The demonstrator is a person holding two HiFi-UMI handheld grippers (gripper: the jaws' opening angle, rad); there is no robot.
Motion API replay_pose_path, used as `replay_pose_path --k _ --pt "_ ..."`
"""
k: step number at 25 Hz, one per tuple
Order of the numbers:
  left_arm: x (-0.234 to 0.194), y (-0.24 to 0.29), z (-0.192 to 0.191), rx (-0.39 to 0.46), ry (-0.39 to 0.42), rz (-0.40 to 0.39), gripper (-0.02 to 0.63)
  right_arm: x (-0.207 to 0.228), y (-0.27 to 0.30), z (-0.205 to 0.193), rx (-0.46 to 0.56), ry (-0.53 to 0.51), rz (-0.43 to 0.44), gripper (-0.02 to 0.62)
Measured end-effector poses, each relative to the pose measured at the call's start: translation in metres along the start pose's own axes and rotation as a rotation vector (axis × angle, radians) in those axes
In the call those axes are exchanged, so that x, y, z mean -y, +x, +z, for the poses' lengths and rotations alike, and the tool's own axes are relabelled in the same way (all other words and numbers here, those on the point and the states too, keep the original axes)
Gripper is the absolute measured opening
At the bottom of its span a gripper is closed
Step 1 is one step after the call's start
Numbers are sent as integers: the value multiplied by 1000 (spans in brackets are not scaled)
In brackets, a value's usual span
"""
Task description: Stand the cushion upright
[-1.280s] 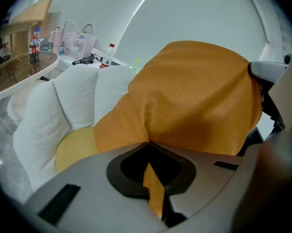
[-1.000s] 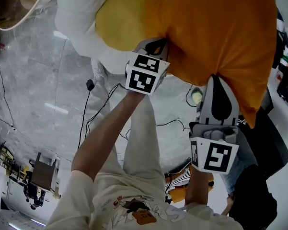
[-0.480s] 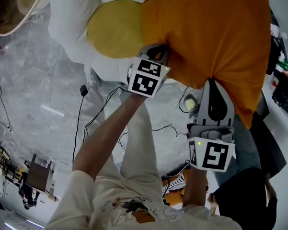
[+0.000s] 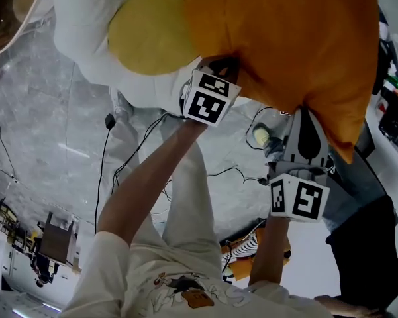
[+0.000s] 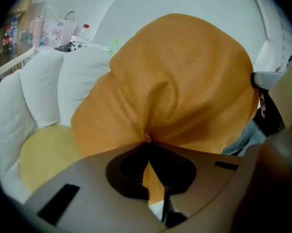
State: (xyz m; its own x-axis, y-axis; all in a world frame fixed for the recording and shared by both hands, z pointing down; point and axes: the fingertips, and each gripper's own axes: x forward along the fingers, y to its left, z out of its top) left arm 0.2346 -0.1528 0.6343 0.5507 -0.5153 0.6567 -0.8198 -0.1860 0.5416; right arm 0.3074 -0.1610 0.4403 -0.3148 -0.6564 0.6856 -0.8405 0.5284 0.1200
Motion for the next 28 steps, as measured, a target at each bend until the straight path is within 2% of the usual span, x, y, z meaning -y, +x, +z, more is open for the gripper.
replay_pose_path --k 5,14,23,28 --pt "9 6 -2 14 7 3 14 23 -2 -7 -5 41 -90 26" --pt "16 1 -2 20 5 -27 28 43 -15 -9 33 60 -190 48" --pt "40 4 1 16 49 -71 35 36 -28 -18 37 79 -202 48" --pt "43 5 0 13 68 -38 23 30 -31 -28 23 99 -190 48"
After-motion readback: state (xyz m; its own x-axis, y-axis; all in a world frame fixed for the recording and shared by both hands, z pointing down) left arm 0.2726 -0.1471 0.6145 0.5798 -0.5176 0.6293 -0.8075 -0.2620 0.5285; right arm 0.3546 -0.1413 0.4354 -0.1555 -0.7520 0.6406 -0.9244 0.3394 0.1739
